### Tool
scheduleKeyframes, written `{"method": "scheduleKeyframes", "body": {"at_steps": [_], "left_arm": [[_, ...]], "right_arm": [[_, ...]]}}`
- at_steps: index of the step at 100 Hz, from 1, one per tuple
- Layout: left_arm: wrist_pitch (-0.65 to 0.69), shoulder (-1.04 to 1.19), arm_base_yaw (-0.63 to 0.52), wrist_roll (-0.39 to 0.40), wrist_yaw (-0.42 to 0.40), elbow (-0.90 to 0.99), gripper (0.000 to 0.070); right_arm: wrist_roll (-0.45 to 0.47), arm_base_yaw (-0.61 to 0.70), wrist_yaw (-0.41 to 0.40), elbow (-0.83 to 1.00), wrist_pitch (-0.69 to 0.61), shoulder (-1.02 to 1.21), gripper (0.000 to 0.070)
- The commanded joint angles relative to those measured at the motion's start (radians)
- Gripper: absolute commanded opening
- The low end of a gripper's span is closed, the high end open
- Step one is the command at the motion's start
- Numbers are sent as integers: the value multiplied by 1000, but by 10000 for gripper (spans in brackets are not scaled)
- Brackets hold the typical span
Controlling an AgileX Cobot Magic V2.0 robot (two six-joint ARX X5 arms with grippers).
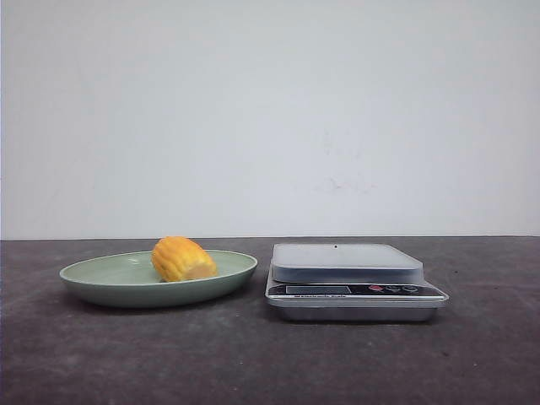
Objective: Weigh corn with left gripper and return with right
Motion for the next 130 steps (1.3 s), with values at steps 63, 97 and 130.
{"method": "scheduleKeyframes", "body": {"at_steps": [63,97,130], "left_arm": [[-8,-2,1,12,4,-13,11],[-8,-2,1,12,4,-13,11],[-8,-2,1,12,4,-13,11]], "right_arm": [[-121,-111,4,-470,325,-87,12],[-119,-111,-23,-470,290,-87,11],[-119,-111,-22,-470,291,-87,11]]}}
